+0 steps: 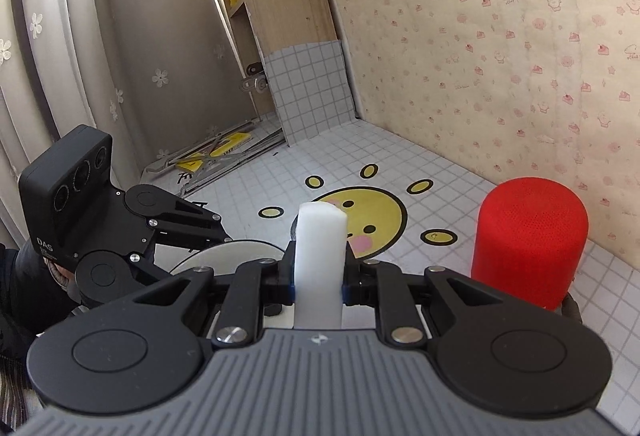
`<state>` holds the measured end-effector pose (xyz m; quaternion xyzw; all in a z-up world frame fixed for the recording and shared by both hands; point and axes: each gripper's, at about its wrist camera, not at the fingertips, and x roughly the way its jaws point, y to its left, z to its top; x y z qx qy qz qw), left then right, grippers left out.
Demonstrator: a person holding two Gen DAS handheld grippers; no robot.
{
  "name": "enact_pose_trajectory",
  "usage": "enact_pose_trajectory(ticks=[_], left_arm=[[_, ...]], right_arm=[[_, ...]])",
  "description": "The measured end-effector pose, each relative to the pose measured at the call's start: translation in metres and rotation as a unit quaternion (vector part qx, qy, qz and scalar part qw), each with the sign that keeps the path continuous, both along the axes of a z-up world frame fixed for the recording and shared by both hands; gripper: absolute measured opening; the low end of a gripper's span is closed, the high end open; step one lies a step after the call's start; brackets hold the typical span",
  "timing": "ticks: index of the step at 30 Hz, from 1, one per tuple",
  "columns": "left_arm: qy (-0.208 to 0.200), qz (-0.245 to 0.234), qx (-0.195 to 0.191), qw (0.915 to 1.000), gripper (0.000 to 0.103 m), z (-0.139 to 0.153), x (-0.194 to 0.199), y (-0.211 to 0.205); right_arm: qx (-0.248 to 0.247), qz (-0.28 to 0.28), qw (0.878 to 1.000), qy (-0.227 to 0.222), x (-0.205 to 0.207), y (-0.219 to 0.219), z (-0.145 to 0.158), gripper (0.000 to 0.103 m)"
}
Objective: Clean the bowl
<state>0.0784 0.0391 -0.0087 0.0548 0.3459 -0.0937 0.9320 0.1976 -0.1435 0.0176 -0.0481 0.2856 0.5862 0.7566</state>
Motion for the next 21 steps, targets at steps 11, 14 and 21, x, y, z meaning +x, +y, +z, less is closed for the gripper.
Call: enact_pose_trajectory(ticks=[11,14,21], left_arm=[[0.001,0.01,0.0,1.0,0.031,0.001,-0.002,-0.003],[0.001,0.012,0.0,0.9999,0.031,0.001,-0.004,-0.005],[0.001,0.012,0.003,0.9999,0.031,0.001,-0.006,-0.006]], right_arm=[[0.009,-0.019,1.0,0.005,-0.011,-0.022,-0.003,0.02],[0.01,-0.023,1.0,0.003,-0.015,-0.026,-0.004,0.02],[0.015,-0.025,1.0,0.006,-0.017,-0.032,-0.006,0.02]])
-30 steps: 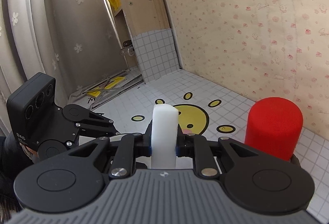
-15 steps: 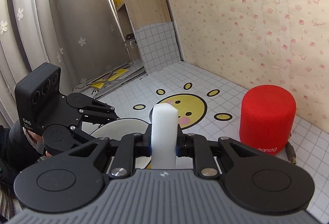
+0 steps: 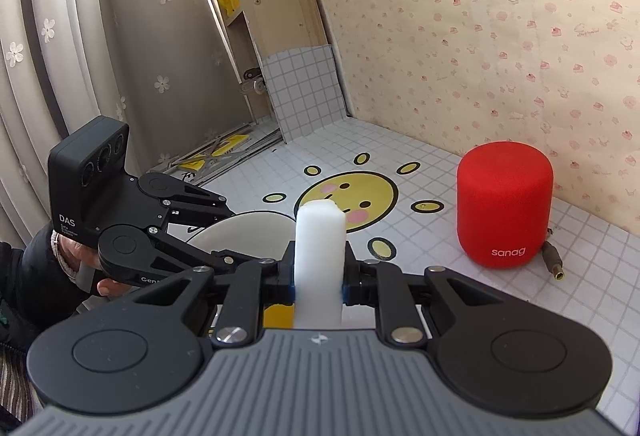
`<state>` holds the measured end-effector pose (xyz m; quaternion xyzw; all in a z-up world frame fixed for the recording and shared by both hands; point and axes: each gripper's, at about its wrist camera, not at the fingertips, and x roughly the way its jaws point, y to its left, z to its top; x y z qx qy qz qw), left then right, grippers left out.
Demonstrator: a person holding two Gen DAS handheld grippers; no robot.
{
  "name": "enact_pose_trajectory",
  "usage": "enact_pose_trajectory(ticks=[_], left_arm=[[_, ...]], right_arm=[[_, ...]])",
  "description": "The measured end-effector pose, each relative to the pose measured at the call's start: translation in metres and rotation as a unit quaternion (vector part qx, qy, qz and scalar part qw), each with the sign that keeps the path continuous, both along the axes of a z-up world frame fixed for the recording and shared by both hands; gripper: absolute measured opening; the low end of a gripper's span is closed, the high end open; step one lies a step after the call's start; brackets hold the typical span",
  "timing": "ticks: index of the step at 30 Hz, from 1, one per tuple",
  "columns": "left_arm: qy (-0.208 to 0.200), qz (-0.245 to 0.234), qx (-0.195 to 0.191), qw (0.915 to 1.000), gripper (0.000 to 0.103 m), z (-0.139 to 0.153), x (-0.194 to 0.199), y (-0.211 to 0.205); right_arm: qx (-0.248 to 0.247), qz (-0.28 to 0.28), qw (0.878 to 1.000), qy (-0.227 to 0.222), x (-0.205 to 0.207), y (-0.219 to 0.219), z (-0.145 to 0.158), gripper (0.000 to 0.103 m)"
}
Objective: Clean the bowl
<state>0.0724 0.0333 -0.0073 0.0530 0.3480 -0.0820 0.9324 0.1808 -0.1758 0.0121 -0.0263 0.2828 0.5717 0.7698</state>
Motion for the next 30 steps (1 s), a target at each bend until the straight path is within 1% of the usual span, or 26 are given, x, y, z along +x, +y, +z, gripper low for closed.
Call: enact_pose_trajectory(ticks=[8,20,25,30], left_arm=[[-0.002,-0.007,0.001,1.0,0.031,-0.001,0.0,0.002],[0.001,-0.022,-0.007,0.9997,0.031,-0.002,0.001,0.005],[0.003,-0.023,-0.014,0.9996,0.031,-0.002,0.003,0.006],[0.008,-0.009,-0.026,0.9996,0.031,-0.002,0.004,0.006]], right_arm=[[-0.001,0.012,1.0,0.004,0.011,0.011,-0.002,0.02],[-0.009,0.052,0.999,0.008,0.029,0.042,-0.002,0.02],[-0.011,0.057,0.998,0.007,0.03,0.047,-0.001,0.021],[-0.009,0.051,0.999,0.007,0.027,0.04,0.0,0.02]])
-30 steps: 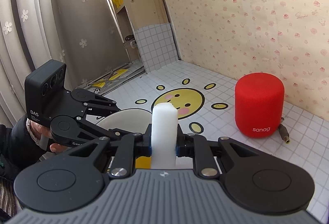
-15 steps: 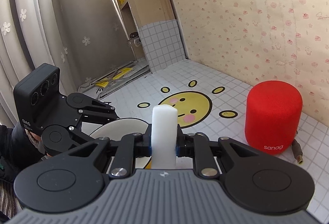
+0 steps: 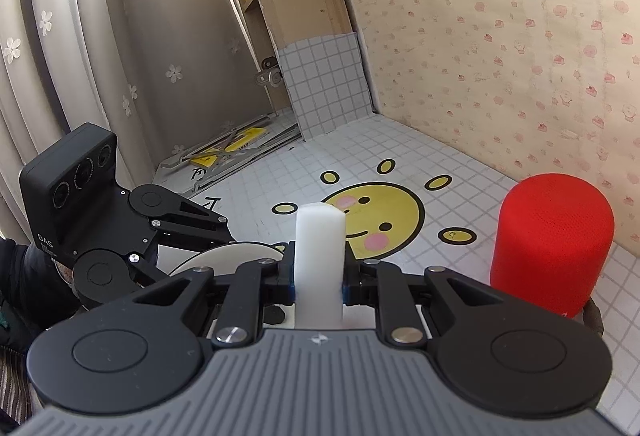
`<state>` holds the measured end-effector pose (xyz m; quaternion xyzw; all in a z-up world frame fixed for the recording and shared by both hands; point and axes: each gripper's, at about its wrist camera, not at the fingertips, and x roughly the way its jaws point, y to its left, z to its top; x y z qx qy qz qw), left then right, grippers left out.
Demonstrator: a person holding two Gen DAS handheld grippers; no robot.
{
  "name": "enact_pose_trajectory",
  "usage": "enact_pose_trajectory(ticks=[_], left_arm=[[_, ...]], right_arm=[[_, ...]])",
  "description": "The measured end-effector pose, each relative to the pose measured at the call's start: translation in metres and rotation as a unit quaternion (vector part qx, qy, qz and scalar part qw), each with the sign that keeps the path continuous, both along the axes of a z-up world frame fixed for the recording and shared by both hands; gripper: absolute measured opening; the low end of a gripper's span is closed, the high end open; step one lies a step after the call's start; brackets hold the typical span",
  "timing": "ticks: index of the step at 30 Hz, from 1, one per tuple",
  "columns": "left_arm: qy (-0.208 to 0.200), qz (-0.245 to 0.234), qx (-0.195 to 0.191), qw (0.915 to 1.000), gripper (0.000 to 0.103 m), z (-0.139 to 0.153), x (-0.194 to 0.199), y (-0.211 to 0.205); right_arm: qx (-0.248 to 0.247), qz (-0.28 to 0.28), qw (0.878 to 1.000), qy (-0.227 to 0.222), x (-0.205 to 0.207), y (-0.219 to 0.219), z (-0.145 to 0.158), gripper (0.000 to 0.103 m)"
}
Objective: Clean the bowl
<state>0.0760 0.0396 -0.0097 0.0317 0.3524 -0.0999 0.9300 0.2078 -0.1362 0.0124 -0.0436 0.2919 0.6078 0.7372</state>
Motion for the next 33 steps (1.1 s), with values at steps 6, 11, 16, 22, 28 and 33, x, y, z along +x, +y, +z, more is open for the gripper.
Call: enact_pose_trajectory(ticks=[6,11,16,22,28,33], left_arm=[[0.002,0.03,-0.007,0.9995,0.032,-0.001,0.0,-0.003],[0.0,0.048,-0.004,0.9988,0.034,-0.001,-0.002,-0.007],[-0.001,0.052,-0.005,0.9986,0.034,-0.001,-0.003,-0.007],[-0.003,0.04,0.003,0.9992,0.037,-0.002,-0.003,-0.008],[-0.01,0.03,0.023,0.9993,0.043,0.003,0.0,0.0],[0.007,-0.006,0.011,0.9999,0.042,0.004,0.01,0.005]], right_arm=[[0.001,-0.018,1.0,-0.004,-0.01,-0.017,0.0,0.02],[0.006,-0.034,0.999,-0.01,-0.02,-0.031,0.0,0.02],[0.01,-0.045,0.999,-0.011,-0.026,-0.037,-0.001,0.02],[0.016,-0.059,0.998,-0.01,-0.03,-0.04,-0.004,0.02],[0.016,-0.062,0.998,-0.01,-0.03,-0.04,-0.005,0.02],[0.014,-0.061,0.998,-0.011,-0.029,-0.038,-0.004,0.02]])
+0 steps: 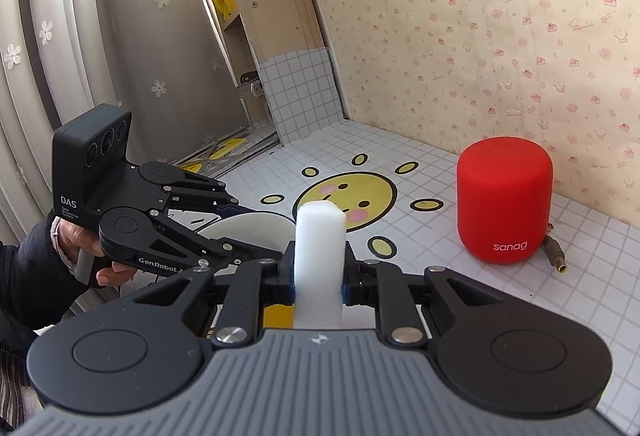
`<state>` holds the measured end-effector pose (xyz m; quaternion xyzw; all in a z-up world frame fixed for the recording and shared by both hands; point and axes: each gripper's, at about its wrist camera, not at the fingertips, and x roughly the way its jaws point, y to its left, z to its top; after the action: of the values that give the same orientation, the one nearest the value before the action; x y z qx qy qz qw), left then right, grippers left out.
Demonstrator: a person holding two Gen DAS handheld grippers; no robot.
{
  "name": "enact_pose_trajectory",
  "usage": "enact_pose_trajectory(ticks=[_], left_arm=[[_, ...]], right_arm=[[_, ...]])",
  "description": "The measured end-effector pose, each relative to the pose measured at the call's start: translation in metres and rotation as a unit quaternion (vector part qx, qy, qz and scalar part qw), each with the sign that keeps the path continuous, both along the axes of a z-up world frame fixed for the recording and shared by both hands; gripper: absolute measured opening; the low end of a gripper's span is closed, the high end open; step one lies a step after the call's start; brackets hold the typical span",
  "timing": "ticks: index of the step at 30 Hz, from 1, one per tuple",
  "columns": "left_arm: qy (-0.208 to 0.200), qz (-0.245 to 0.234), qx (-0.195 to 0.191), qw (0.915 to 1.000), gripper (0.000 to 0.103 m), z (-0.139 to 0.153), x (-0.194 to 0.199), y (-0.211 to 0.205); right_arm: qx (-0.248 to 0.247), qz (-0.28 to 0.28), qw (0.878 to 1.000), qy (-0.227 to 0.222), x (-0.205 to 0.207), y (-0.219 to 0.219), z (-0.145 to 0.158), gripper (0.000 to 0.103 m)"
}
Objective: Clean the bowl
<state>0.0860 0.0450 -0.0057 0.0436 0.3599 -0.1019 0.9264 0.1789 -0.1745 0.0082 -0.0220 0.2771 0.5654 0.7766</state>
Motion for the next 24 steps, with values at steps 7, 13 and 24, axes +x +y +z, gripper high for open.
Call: enact_pose_trajectory(ticks=[7,13,24], left_arm=[[0.008,-0.001,-0.03,0.9995,0.031,-0.003,0.001,-0.004],[0.018,0.061,-0.073,0.9953,0.031,-0.007,-0.009,-0.001],[0.009,0.154,-0.1,0.9829,0.031,-0.009,-0.019,-0.005]], right_arm=[[0.001,-0.003,1.0,-0.001,-0.003,-0.002,-0.001,0.021],[0.005,-0.006,1.0,0.0,-0.003,-0.004,-0.002,0.021],[0.007,-0.011,1.0,-0.007,-0.011,-0.012,-0.001,0.021]])
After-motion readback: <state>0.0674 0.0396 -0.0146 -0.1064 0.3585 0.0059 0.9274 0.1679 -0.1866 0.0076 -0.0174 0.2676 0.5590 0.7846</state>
